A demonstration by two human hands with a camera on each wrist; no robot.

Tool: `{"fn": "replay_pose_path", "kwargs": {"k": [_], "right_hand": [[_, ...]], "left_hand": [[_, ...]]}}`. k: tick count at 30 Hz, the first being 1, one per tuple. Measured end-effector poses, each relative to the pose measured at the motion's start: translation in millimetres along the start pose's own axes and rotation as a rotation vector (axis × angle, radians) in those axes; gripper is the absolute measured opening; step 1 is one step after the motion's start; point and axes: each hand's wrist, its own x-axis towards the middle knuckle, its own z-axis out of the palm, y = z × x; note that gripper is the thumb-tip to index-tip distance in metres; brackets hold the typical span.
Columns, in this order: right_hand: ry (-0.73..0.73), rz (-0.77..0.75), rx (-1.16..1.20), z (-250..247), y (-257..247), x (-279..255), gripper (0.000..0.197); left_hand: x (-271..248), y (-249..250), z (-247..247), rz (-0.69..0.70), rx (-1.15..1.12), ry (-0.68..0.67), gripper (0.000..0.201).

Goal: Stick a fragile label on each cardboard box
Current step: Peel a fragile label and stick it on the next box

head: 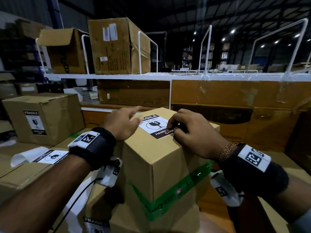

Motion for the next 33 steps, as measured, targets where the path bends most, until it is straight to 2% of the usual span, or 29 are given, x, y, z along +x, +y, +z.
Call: {"fn": "replay_pose_path", "kwargs": {"k": [2,3,6,9,11,13,15,17,19,20,22,25,29,33], "right_hand": [[-0.067,0.014,-0.085,-1,0,1,0.038],[-0.104,0.017,-0.127,-3,0,1,0.047],[-0.238,0.021,-0.226,-8,-6,2,0.061],[-0.289,0.022,-0.251,-13,-10,0,0.052],[-0.203,0.020,-0.167,-11,-7,-3,0.046],[-0.088,0.017,-0.046,-9,-2,-6,0.046],[-0.042,0.009,0.004,-7,3,-8,0.050],[-0.016,-0.003,0.020,-6,5,-7,0.044],[0.026,-0.007,0.033,-5,6,-6,0.042],[0.049,0.005,0.043,-3,6,-5,0.041],[0.099,0.032,0.067,0,7,-7,0.034],[0.138,0.067,0.103,5,6,-11,0.032],[0.184,0.095,0.105,9,5,-11,0.033],[0.239,0.104,0.122,11,7,-16,0.037]], "left_hand": [[-2,5,-2,0.161,-0.118,-0.081,0.042],[-1,6,-2,0.193,-0.150,-0.132,0.039],[3,4,-2,0.178,-0.194,-0.257,0.041],[7,3,-3,0.156,-0.058,-0.286,0.053],[7,3,-5,0.107,0.119,-0.300,0.065],[9,6,-6,0.042,0.309,-0.310,0.068],[11,12,-6,0.003,0.473,-0.309,0.068],[14,21,-7,0.072,0.557,-0.289,0.063],[16,31,-7,0.216,0.472,-0.276,0.055],[17,35,-7,0.250,0.379,-0.304,0.059],[18,37,-7,0.257,0.251,-0.379,0.064],[17,33,-5,0.261,0.260,-0.442,0.063],[21,30,-8,0.168,0.476,-0.414,0.053],[26,22,-11,0.026,0.535,-0.418,0.052]]}}
